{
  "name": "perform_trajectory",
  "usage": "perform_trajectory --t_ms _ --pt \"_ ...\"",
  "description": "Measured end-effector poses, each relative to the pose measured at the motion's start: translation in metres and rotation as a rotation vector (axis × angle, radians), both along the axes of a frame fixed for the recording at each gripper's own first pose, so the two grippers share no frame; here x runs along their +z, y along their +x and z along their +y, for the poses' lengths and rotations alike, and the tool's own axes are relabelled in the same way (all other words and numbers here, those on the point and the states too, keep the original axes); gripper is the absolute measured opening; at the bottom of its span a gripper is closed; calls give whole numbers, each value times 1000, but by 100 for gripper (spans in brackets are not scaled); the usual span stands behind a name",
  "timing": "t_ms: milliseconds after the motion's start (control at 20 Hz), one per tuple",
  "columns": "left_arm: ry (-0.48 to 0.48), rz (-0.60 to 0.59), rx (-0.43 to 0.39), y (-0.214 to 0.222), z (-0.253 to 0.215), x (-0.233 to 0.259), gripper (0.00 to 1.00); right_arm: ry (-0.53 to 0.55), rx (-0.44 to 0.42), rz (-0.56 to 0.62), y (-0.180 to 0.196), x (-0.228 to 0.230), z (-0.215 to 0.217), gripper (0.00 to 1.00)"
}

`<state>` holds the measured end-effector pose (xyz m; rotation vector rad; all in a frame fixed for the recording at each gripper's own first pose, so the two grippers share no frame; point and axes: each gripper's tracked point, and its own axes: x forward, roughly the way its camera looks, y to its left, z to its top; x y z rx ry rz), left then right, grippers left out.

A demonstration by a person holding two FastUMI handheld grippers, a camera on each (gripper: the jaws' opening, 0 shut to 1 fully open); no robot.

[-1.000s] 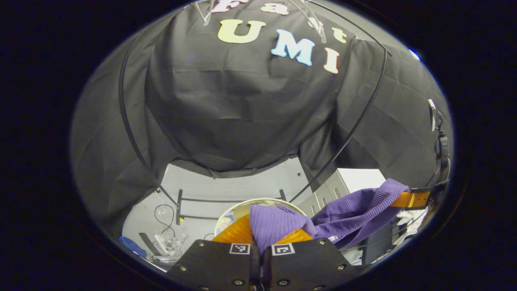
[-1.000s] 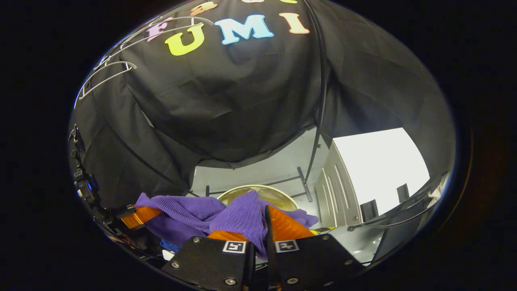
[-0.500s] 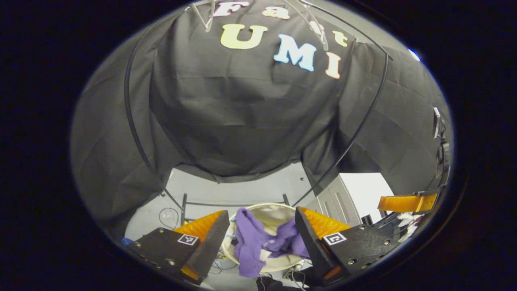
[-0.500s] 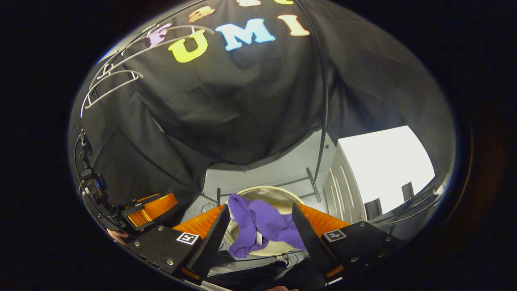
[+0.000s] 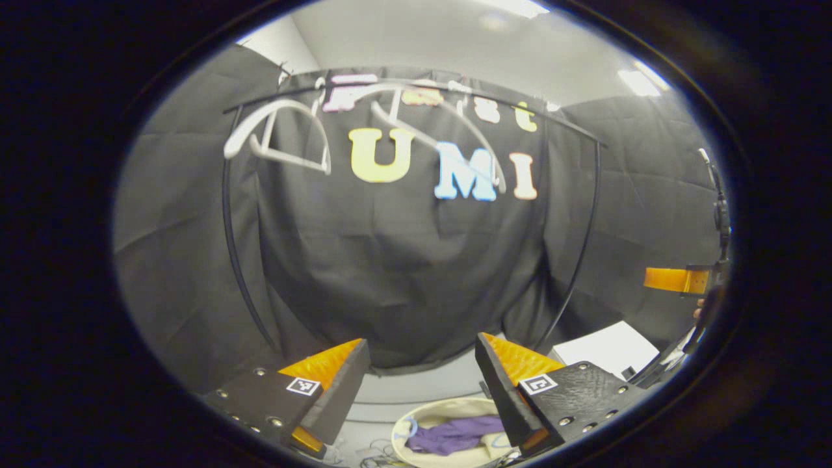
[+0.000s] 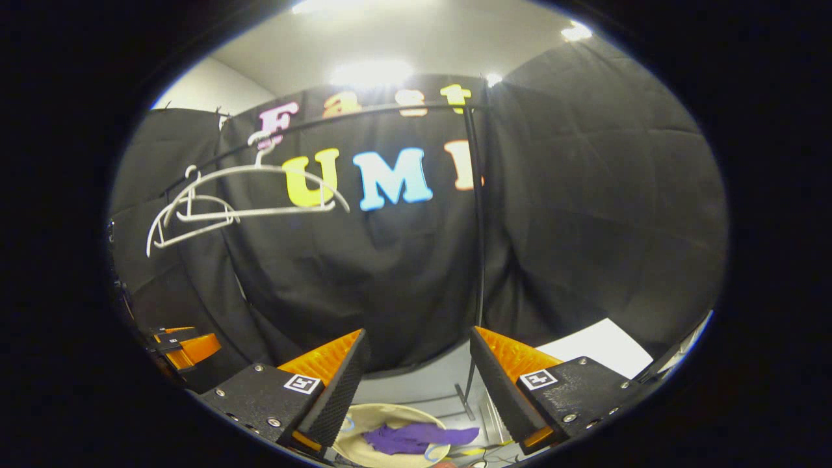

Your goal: Grasp the clothes on the hanger with both hands and then place them into the laundry hamper below.

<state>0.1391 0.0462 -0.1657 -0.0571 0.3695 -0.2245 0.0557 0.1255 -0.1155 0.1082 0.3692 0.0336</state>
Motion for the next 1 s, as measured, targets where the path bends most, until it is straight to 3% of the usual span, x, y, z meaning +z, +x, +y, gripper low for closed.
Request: perform_trajectory --t_ms 150,300,350,400,450,600,700,800,850,1000 --pt "-12 -112 28 5 10 65 90 -22 -9 -145 -1 50 2 95" --pt "-29 -208 50 0 19 118 97 -51 -30 -218 1 82 -4 95" --pt "-34 -239 49 -4 19 131 99 -50 -52 -225 0 86 -9 91" --pt "-37 -284 55 -5 23 144 99 -39 -65 -250 -1 96 -12 96" --pt "-35 -315 63 -8 26 153 99 -24 -72 -291 -4 107 -12 91" --pt "-46 -358 75 -19 30 158 99 -15 -98 -370 -15 122 -25 91" --pt "-81 -377 50 -25 23 160 99 -43 -107 -381 -21 121 -33 99" --pt "-102 -395 49 -28 24 160 89 -77 -99 -377 -25 117 -37 95" --pt "-103 -394 62 -28 26 159 93 -83 -102 -361 -26 112 -40 91" --pt "-114 -361 85 -30 25 149 99 -83 -106 -352 -33 110 -42 95"
